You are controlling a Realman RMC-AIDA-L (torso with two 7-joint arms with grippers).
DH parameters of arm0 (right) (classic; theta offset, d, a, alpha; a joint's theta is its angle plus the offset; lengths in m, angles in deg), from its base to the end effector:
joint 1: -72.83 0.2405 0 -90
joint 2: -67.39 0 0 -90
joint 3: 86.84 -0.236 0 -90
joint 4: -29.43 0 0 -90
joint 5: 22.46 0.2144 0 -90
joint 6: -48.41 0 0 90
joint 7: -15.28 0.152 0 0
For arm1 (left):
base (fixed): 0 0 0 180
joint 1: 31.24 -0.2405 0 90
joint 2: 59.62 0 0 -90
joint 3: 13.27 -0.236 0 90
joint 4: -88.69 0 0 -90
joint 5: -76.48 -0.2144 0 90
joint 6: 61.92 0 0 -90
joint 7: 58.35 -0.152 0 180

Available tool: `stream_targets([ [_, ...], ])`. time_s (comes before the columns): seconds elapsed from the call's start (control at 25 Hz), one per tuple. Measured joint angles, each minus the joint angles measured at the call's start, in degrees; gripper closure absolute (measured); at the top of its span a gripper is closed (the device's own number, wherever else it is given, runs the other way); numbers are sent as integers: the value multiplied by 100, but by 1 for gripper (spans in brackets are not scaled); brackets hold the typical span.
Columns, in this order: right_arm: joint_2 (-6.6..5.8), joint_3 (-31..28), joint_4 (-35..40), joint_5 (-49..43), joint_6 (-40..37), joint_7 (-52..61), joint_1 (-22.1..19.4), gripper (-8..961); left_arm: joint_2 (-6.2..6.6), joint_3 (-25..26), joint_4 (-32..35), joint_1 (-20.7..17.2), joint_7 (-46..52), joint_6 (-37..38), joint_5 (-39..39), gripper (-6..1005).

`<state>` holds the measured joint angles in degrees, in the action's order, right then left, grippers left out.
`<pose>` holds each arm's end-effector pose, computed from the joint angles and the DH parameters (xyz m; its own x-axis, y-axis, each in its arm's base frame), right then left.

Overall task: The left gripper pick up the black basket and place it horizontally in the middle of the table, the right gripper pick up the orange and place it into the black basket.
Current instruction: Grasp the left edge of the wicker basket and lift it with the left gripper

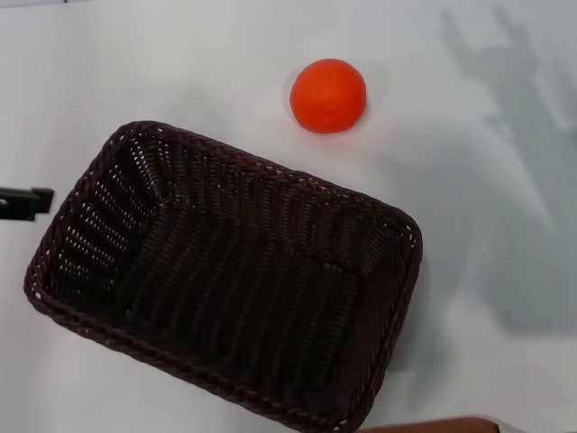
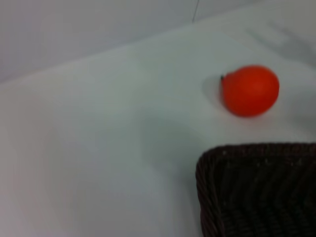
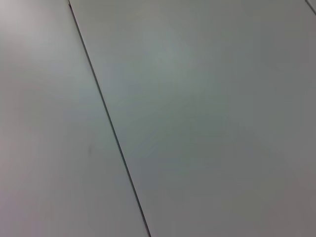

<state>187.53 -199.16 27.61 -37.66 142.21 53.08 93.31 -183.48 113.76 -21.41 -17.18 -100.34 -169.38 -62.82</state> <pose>0.3081 0.2821 0.0402 -0.3098 -0.2771 0.9095 0.8774 0.2852 0.3858 -0.1977 0.2698 0.1193 0.6999 0.7023 0.1300 0.6627 -0.5707 -0.4849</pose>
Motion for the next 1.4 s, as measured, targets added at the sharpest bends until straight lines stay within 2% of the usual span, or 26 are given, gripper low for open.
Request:
stream_targets([
  [0.52,12,27,-15,-1,39,0,32,92,-11,-963,1297,240,144,801,-337,156],
  [0.72,18,43,-29,-21,42,3,107,97,-13,-1379,1630,301,343,1267,-710,161],
  [1.0,10,34,-41,-3,42,88,123,104,-7,-1534,1961,532,661,1159,-1050,169],
  [1.2,9,36,-46,0,42,90,139,109,-16,-1527,1961,541,728,1169,-1054,440],
  [1.4,7,13,-52,1,47,117,141,115,-15,-1486,2038,545,892,1219,-1053,552],
])
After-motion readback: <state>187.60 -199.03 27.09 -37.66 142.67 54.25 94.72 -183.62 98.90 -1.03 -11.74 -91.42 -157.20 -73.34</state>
